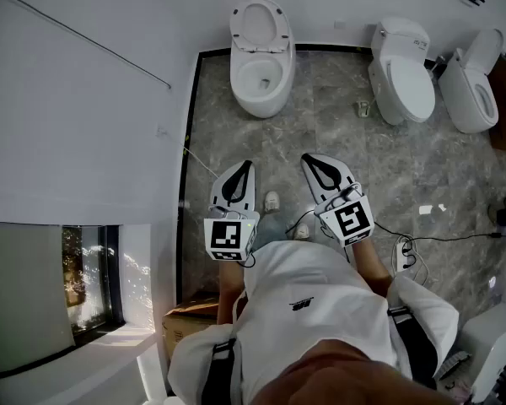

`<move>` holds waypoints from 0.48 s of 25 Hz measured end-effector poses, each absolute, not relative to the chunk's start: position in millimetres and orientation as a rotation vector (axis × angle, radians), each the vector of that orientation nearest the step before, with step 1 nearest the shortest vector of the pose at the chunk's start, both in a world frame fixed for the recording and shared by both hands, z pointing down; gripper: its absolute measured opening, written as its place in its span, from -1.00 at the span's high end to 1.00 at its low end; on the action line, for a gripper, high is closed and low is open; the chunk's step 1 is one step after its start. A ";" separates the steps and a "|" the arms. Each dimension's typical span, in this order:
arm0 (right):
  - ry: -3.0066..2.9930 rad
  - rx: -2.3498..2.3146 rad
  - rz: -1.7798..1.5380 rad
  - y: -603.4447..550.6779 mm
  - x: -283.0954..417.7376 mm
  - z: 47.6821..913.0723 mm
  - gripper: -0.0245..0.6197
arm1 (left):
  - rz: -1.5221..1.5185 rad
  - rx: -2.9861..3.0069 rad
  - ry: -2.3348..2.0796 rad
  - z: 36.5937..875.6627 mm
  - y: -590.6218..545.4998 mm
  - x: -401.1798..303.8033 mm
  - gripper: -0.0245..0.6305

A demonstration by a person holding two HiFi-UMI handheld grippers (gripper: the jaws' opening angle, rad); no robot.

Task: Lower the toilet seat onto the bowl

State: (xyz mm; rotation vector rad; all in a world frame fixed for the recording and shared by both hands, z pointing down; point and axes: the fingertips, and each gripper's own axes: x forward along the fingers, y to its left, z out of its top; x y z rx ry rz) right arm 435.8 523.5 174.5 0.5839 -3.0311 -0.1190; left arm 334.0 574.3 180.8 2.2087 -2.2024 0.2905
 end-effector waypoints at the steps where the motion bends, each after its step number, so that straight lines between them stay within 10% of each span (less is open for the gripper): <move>1: -3.028 0.590 -0.124 522.0 436.4 175.4 0.83 | 0.291 2.211 -2.203 181.4 572.5 334.9 0.83; 12: -3.008 0.593 -0.135 485.9 393.0 183.0 0.82 | 0.281 2.268 -2.167 182.4 527.2 298.6 0.83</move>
